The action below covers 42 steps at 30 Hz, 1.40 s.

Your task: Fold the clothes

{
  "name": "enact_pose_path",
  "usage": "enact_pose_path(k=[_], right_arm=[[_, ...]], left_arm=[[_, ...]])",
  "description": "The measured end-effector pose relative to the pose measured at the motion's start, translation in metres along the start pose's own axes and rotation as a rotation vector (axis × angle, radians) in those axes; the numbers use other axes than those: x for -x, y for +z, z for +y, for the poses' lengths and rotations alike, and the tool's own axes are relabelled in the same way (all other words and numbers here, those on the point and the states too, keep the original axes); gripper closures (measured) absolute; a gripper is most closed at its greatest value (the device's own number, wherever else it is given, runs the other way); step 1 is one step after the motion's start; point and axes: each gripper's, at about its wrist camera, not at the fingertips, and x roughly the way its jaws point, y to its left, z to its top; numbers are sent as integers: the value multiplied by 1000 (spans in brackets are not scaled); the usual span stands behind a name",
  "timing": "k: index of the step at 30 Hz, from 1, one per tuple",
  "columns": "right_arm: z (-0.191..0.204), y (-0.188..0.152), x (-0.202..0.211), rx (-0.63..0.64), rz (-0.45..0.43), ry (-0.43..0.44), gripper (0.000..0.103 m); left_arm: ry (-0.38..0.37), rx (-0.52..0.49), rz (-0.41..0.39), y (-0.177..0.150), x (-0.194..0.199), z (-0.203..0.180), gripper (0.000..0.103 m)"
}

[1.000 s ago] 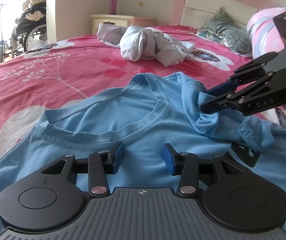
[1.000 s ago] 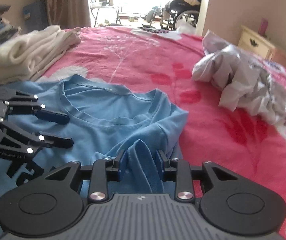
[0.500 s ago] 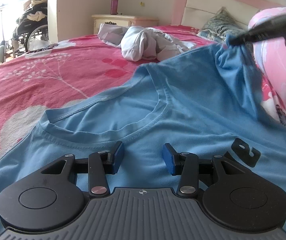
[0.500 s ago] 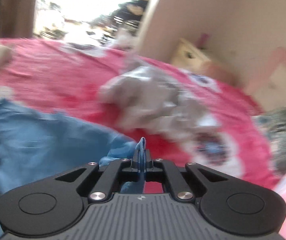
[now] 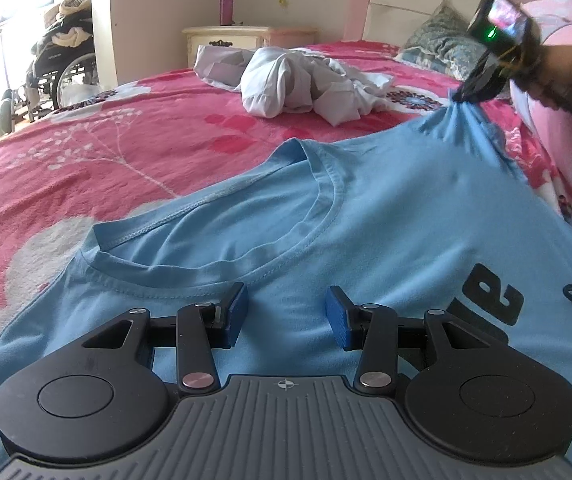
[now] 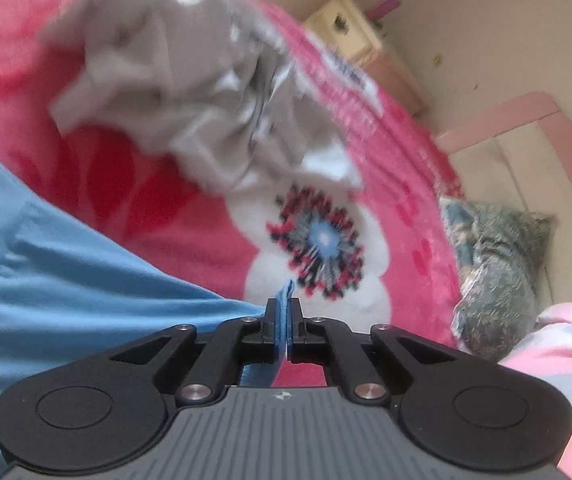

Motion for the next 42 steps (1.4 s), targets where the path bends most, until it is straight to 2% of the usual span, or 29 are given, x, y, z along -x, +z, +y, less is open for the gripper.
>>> enact_pose_path(k=[1, 3, 4, 6, 8, 9, 10, 13, 16, 23, 26, 29, 32, 34, 35, 36, 39, 42], right_arm=[[2, -1, -11, -1, 45, -12, 91], [1, -5, -24, -5, 117, -73, 73], [-6, -5, -26, -45, 134, -94, 69], [-23, -6, -25, -146, 159, -123, 70], [-41, -3, -8, -260, 125, -62, 72], [-46, -1, 4, -283, 96, 19, 72], [-46, 2, 15, -267, 96, 116, 72], [-28, 7, 35, -132, 154, 289, 72], [-6, 6, 40, -45, 206, 305, 71], [22, 0, 28, -41, 256, 289, 72], [14, 3, 30, -87, 246, 301, 72], [5, 9, 39, -118, 220, 345, 69], [14, 9, 39, -81, 248, 377, 65], [25, 7, 36, -25, 257, 345, 66], [28, 5, 34, -10, 261, 335, 76], [28, 3, 32, -18, 275, 341, 91], [22, -5, 31, -11, 323, 323, 99], [13, -14, 31, 20, 388, 295, 99]], left_arm=[[2, -4, 1, 0, 0, -1, 60], [6, -10, 2, 0, 0, -1, 60], [7, -10, 2, 0, 0, -2, 60], [8, -8, 3, 0, 0, -2, 60], [9, -7, 6, 1, 0, -2, 60], [8, -5, 7, 1, 0, -1, 60], [7, -3, 7, 1, -1, -1, 60], [5, 2, 6, 1, -1, 0, 60], [8, 2, 2, 0, -1, -2, 59], [8, 8, 10, 1, -1, -2, 59], [6, 13, 12, 2, -1, -1, 59], [5, 11, 11, 2, -1, 0, 59], [4, 11, 10, 2, -2, -1, 59], [3, 15, 12, 2, -2, 0, 59], [2, 18, 13, 2, -2, 0, 59], [1, 21, 13, 3, -2, 0, 59], [-2, 33, 14, 3, -2, 2, 59], [-5, 34, 12, 2, -1, 2, 59]])
